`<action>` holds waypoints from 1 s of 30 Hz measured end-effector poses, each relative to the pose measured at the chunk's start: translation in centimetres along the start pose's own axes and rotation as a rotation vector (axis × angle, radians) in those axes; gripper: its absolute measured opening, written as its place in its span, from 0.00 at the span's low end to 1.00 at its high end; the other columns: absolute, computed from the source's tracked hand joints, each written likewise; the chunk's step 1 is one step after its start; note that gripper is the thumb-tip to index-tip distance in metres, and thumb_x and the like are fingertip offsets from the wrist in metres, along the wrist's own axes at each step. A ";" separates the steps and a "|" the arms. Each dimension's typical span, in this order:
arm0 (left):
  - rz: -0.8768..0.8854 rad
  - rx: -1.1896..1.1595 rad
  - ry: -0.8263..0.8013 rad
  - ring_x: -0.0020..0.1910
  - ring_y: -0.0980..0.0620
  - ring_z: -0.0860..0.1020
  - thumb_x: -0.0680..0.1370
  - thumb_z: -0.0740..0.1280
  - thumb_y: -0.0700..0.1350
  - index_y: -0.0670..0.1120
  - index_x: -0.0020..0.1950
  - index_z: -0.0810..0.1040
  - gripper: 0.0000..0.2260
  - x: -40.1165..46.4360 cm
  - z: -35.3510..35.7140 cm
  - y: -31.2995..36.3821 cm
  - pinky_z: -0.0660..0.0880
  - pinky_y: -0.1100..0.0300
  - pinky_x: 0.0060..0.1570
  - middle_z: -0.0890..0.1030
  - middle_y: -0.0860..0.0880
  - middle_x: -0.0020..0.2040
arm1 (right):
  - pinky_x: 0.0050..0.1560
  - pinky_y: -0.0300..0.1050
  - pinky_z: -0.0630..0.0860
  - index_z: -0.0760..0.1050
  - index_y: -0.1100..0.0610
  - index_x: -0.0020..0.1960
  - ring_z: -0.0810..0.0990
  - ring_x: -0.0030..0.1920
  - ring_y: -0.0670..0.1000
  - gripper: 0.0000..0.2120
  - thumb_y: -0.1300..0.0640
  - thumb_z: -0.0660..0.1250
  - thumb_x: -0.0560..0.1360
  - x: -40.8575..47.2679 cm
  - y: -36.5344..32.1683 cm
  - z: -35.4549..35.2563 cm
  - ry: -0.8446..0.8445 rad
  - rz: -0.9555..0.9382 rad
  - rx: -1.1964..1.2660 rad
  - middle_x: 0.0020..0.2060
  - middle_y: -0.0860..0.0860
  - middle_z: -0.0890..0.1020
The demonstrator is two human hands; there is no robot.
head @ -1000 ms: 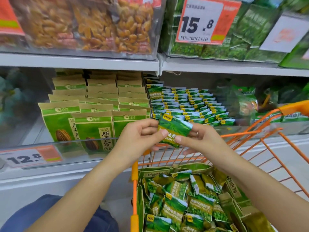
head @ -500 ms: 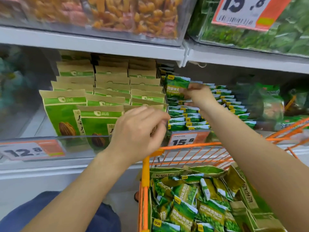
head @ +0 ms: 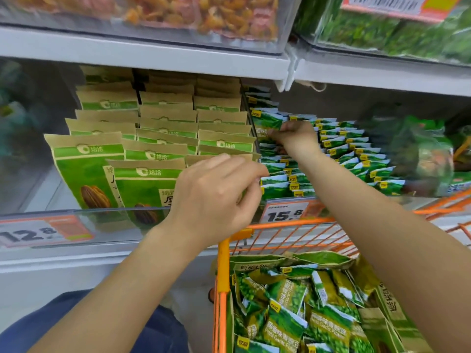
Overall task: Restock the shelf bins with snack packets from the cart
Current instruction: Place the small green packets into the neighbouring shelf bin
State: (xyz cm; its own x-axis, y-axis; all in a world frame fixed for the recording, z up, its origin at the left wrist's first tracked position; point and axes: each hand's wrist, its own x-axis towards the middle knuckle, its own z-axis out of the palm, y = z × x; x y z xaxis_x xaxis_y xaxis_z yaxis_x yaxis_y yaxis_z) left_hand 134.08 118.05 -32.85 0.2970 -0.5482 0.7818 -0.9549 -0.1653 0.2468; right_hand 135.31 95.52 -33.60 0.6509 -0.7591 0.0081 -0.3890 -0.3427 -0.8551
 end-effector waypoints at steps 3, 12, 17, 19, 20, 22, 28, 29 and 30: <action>0.011 0.012 -0.011 0.36 0.48 0.80 0.76 0.64 0.39 0.45 0.45 0.85 0.09 0.0 -0.1 0.0 0.76 0.53 0.32 0.83 0.51 0.38 | 0.53 0.47 0.75 0.78 0.57 0.50 0.78 0.50 0.50 0.15 0.48 0.74 0.71 -0.9 0.1 -1.8 -0.008 0.006 0.008 0.50 0.52 0.80; 0.133 0.040 -0.083 0.39 0.47 0.80 0.75 0.64 0.39 0.45 0.45 0.84 0.08 -1.4 0.7 2.9 0.76 0.54 0.32 0.83 0.51 0.39 | 0.42 0.36 0.73 0.82 0.54 0.44 0.78 0.37 0.41 0.05 0.54 0.68 0.76 -12.2 0.1 -11.7 -0.069 -0.310 -0.212 0.36 0.47 0.82; -0.056 -0.204 -0.579 0.47 0.56 0.79 0.76 0.58 0.54 0.55 0.50 0.82 0.14 -2.7 1.2 6.3 0.76 0.59 0.41 0.83 0.59 0.45 | 0.36 0.40 0.73 0.80 0.49 0.39 0.77 0.31 0.41 0.06 0.53 0.70 0.74 -16.7 4.1 -13.3 -0.479 -0.116 -0.463 0.30 0.45 0.81; -0.127 -0.282 -0.763 0.49 0.61 0.77 0.77 0.57 0.59 0.58 0.55 0.80 0.15 -2.8 1.1 6.7 0.76 0.58 0.47 0.82 0.60 0.48 | 0.41 0.43 0.76 0.81 0.50 0.48 0.80 0.39 0.44 0.08 0.47 0.69 0.75 -17.6 6.1 -12.7 -0.725 -0.046 -0.634 0.39 0.47 0.84; -0.113 -0.257 -0.828 0.49 0.61 0.78 0.78 0.57 0.59 0.59 0.57 0.79 0.15 -2.9 1.2 6.8 0.76 0.58 0.48 0.82 0.60 0.50 | 0.45 0.44 0.76 0.80 0.51 0.55 0.81 0.45 0.47 0.14 0.44 0.67 0.75 -17.9 7.2 -12.2 -0.841 -0.030 -0.733 0.46 0.49 0.84; -0.048 -0.089 -0.928 0.54 0.56 0.78 0.80 0.57 0.59 0.58 0.63 0.75 0.15 -3.1 1.6 7.0 0.76 0.58 0.48 0.81 0.58 0.55 | 0.53 0.45 0.74 0.73 0.54 0.67 0.78 0.57 0.51 0.23 0.42 0.64 0.77 -18.6 9.1 -10.5 -0.983 -0.004 -0.850 0.59 0.51 0.80; 0.049 0.221 -1.069 0.56 0.47 0.79 0.81 0.54 0.60 0.51 0.68 0.69 0.20 -3.9 2.4 6.5 0.78 0.50 0.48 0.79 0.48 0.59 | 0.52 0.43 0.74 0.69 0.56 0.70 0.77 0.54 0.52 0.28 0.45 0.69 0.74 -21.2 13.4 -6.0 -0.912 0.111 -0.668 0.56 0.52 0.80; 0.050 0.218 -1.064 0.56 0.47 0.79 0.81 0.55 0.60 0.51 0.68 0.70 0.20 -3.9 2.5 6.5 0.78 0.50 0.48 0.80 0.49 0.59 | 0.48 0.40 0.71 0.73 0.56 0.66 0.76 0.50 0.50 0.24 0.48 0.71 0.73 -21.3 13.3 -5.9 -0.903 0.114 -0.627 0.51 0.50 0.81; 0.052 0.212 -1.059 0.56 0.47 0.78 0.81 0.55 0.60 0.51 0.67 0.70 0.19 -3.8 2.5 6.5 0.78 0.51 0.48 0.80 0.49 0.59 | 0.44 0.38 0.69 0.77 0.57 0.61 0.76 0.46 0.48 0.20 0.50 0.72 0.73 -21.2 13.0 -5.9 -0.898 0.112 -0.576 0.44 0.47 0.79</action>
State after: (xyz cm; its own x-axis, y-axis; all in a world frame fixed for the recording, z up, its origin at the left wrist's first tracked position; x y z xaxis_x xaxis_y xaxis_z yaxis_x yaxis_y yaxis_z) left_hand 126.69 117.06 -35.65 0.1973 -0.9719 -0.1284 -0.9779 -0.2043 0.0444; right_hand 112.59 103.84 -41.82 0.7421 -0.1983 -0.6403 -0.5727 -0.6838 -0.4520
